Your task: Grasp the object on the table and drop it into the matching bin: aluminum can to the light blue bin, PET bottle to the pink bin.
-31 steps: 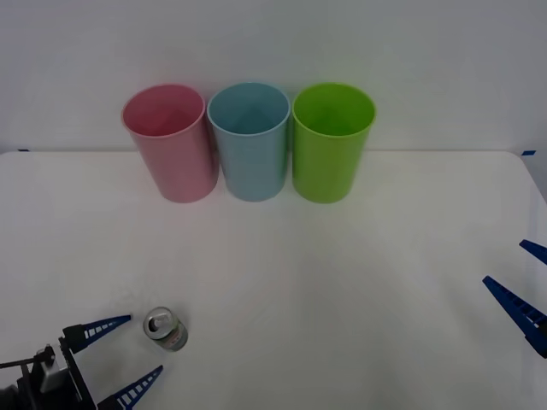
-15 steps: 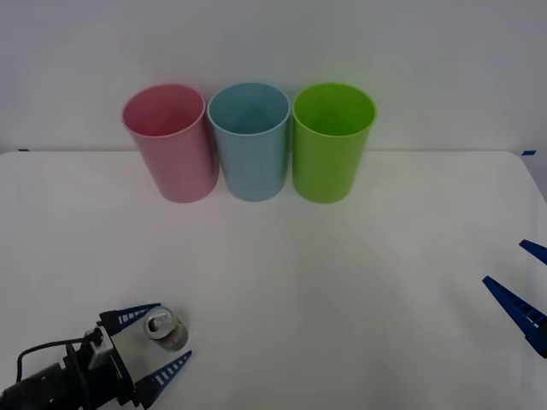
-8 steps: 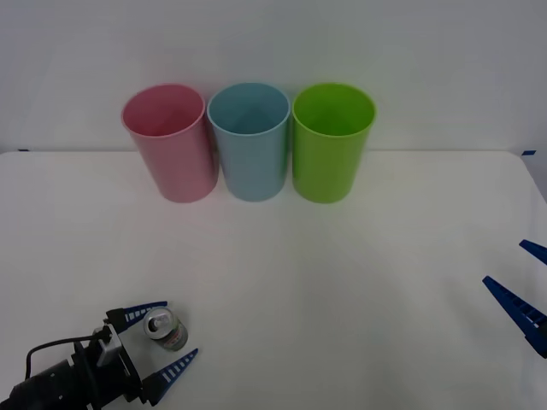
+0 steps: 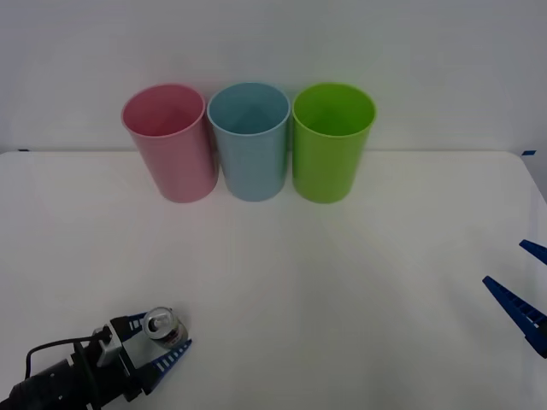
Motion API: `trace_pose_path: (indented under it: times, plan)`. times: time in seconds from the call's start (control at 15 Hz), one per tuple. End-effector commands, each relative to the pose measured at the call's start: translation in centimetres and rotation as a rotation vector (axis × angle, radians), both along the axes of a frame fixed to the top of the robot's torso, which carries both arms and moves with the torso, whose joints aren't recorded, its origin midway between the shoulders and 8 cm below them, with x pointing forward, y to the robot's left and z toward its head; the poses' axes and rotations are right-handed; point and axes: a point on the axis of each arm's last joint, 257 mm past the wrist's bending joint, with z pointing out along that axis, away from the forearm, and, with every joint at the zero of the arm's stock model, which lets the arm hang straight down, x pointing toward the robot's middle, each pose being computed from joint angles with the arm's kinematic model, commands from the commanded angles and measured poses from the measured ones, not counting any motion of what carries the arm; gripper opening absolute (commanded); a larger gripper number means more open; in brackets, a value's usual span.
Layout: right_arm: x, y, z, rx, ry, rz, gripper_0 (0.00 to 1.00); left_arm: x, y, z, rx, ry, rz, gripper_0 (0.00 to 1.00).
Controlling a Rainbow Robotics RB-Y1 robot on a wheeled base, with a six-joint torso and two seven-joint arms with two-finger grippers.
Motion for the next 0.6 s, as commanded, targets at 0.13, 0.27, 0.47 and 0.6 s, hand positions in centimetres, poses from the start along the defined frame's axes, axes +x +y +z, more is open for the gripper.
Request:
trace_pose_path:
  times: [0.13,0.27,0.47,0.6]
  plan:
    - [0.00,0.00,0.00,0.000,0.000,0.000,1.00,0.02,0.01,0.06,-0.001,-0.003,0.000,0.00]
    - [0.00,0.00,0.00,0.000,0.000,0.000,1.00,0.03,0.03,0.20,-0.006,-0.005,0.003,0.00]
    - [0.00,0.00,0.00,0.000,0.000,0.000,1.00,0.01,0.46,0.44,-0.019,-0.007,0.018,0.00]
    - [0.00,0.00,0.00,0.000,0.000,0.000,1.00,-0.03,0.91,0.80,-0.033,-0.010,0.028,0.00]
